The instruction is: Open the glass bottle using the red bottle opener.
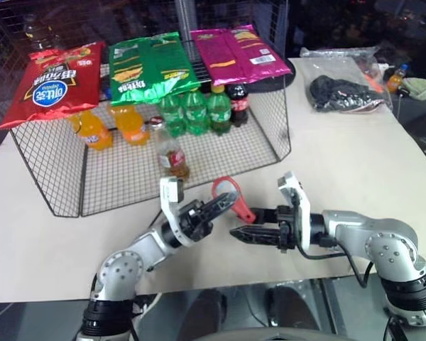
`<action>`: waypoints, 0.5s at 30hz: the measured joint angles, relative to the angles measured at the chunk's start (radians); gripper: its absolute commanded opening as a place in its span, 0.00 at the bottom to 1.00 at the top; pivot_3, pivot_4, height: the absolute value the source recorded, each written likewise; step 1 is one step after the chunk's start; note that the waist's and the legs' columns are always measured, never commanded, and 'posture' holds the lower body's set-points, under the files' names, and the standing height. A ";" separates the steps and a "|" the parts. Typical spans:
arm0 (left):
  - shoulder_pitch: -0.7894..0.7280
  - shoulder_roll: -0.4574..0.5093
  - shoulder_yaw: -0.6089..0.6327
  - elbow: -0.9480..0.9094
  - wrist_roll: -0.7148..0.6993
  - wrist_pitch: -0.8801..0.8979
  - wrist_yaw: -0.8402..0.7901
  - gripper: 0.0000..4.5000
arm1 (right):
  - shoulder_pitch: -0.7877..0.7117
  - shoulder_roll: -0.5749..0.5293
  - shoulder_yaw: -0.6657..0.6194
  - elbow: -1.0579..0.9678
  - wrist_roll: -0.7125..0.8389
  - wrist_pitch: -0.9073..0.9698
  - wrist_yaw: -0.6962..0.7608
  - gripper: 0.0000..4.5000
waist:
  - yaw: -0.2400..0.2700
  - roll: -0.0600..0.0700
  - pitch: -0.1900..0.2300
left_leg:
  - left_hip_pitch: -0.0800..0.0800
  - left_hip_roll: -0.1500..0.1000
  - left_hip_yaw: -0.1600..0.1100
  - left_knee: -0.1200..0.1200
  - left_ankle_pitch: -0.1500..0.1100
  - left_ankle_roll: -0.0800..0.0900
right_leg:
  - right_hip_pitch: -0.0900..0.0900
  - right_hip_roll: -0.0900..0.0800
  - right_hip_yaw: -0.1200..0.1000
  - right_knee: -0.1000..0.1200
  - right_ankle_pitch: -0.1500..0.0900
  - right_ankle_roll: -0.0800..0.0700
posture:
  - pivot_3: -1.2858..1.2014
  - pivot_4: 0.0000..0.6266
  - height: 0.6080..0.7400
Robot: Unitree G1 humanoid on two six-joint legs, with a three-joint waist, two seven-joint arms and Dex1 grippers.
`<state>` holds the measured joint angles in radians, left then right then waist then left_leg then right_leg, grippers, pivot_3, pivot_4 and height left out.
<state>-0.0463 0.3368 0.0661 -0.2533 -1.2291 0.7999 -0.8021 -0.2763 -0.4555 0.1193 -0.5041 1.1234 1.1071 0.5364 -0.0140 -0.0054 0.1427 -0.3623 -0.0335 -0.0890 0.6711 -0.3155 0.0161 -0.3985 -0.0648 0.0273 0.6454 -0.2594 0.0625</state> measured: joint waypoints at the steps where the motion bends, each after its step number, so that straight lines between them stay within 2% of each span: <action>1: 0.000 -0.002 -0.002 0.000 0.006 0.000 -0.007 0.00 | -0.002 -0.003 -0.002 0.007 0.000 0.003 -0.002 0.30 | 0.000 0.000 0.000 | 0.000 0.000 0.000 0.000 0.000 0.000 | 0.000 0.000 0.000 0.000 0.000 0.000 | 0.52 0.24 1.00; 4: 0.003 -0.005 -0.006 0.000 0.019 -0.001 -0.035 0.00 | -0.006 -0.007 -0.007 0.024 0.011 0.018 -0.005 0.01 | 0.000 0.000 0.000 | 0.000 0.000 0.000 0.000 0.000 0.000 | 0.000 0.000 0.000 0.000 0.000 0.000 | 0.52 0.24 1.00; 14: 0.005 0.005 -0.027 -0.001 0.077 -0.022 -0.116 0.00 | -0.015 -0.013 -0.012 0.042 0.058 0.066 0.001 0.00 | 0.000 0.000 0.000 | 0.000 0.000 0.000 0.000 0.000 0.000 | 0.000 0.000 0.000 0.000 0.000 0.000 | 0.52 0.24 1.00; 15: 0.002 -0.001 -0.028 0.000 0.095 -0.037 -0.119 0.08 | -0.020 -0.014 -0.014 0.051 0.059 0.068 0.000 0.00 | 0.000 0.000 0.000 | 0.000 0.000 0.000 0.000 0.000 0.000 | 0.000 0.000 0.000 0.000 0.000 0.000 | 0.52 0.24 1.00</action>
<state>-0.0441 0.3354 0.0381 -0.2535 -1.1340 0.7625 -0.9207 -0.2966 -0.4692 0.1048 -0.4531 1.1823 1.1749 0.5363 -0.0137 -0.0053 0.1428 -0.3624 -0.0334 -0.0889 0.6711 -0.3155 0.0161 -0.3984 -0.0649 0.0273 0.6453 -0.2594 0.0625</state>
